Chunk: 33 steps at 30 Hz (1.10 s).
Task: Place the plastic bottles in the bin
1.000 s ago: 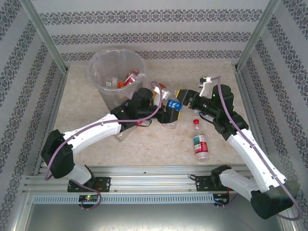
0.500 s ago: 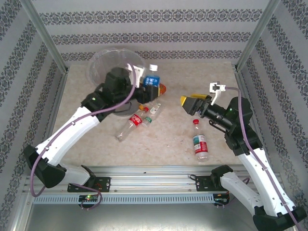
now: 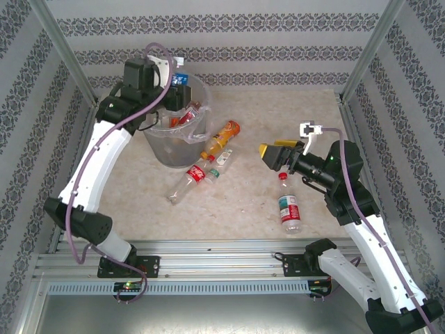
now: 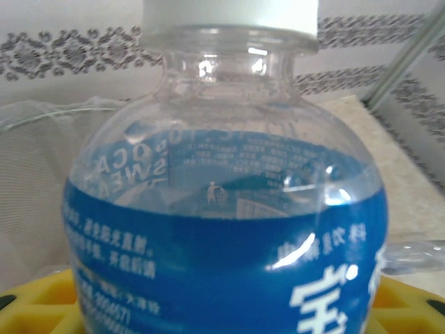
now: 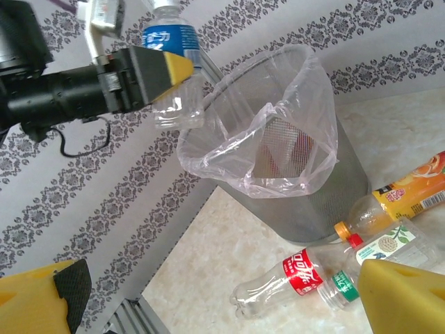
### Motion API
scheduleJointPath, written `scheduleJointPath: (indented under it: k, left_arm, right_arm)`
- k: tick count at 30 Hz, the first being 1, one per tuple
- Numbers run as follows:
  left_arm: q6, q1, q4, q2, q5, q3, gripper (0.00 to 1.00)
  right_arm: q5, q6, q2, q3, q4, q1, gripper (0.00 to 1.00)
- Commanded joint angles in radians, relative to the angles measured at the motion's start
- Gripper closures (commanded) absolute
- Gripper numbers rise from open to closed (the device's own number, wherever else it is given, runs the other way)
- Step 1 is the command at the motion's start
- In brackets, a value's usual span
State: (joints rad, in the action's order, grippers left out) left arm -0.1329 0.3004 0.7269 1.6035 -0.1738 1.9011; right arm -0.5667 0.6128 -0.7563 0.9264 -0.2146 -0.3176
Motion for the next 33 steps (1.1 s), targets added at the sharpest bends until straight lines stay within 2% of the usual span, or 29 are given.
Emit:
scheduleJointPath:
  k: [1, 11, 17, 23, 27, 33]
  left_arm:
    - [0.061, -0.030, 0.112, 0.071, 0.055, 0.075, 0.41]
    - [0.038, -0.060, 0.242, 0.248, 0.185, 0.199, 0.37]
    - [0.017, -0.068, 0.340, 0.336, 0.207, 0.299, 0.28]
    - [0.006, -0.067, 0.340, 0.332, 0.191, 0.337, 0.12]
    - [-0.005, -0.068, 0.344, 0.306, 0.171, 0.374, 0.12]
    - [-0.003, -0.042, 0.298, 0.192, 0.109, 0.322, 0.10]
  right_arm:
    - [-0.011, -0.032, 0.000, 0.007, -0.021, 0.001, 0.02]
    - [0.032, -0.084, -0.028, 0.028, -0.112, 0.001, 0.02]
    - [0.058, -0.098, -0.027, 0.021, -0.138, 0.001, 0.02]
    - [0.068, -0.111, -0.023, 0.018, -0.155, 0.003, 0.02]
    - [0.067, -0.118, -0.024, 0.017, -0.159, 0.002, 0.02]
    - [0.053, -0.137, -0.013, -0.002, -0.152, 0.003, 0.02]
